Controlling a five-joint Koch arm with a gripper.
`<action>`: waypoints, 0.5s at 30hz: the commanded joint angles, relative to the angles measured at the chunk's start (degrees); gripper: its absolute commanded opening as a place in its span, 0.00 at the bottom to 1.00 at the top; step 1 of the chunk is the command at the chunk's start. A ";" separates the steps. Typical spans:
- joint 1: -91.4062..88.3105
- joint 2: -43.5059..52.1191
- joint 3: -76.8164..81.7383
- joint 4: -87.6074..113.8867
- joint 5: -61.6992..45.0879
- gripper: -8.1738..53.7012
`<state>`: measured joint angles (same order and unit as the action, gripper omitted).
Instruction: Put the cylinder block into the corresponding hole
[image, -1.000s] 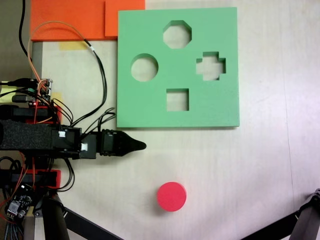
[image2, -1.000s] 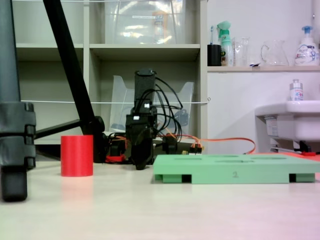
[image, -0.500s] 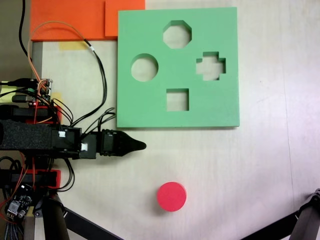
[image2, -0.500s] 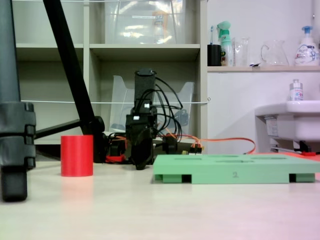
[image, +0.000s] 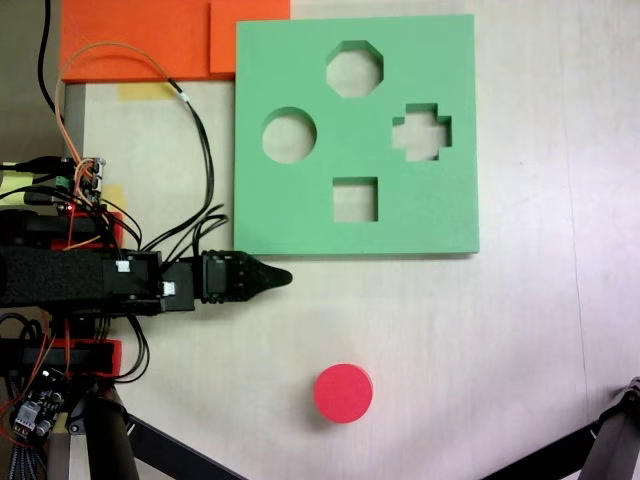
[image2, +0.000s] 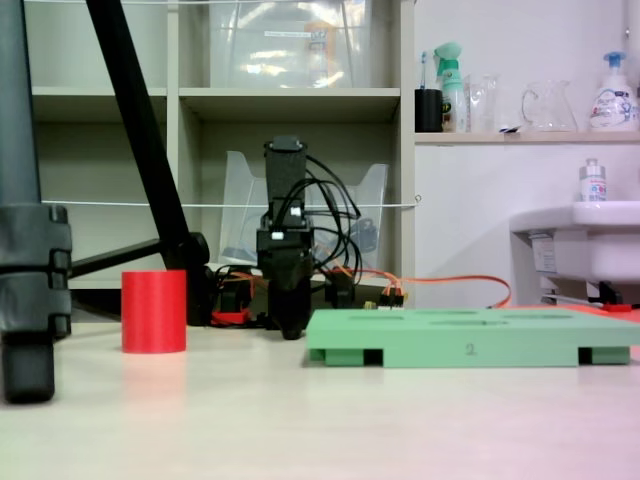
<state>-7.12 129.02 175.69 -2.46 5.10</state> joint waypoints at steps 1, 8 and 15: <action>-1.14 3.87 3.87 -0.97 3.34 0.73; -2.11 3.96 3.96 -17.05 28.65 0.68; -5.89 3.87 3.96 -35.24 52.56 0.67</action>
<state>-11.78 129.02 175.69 -27.77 49.83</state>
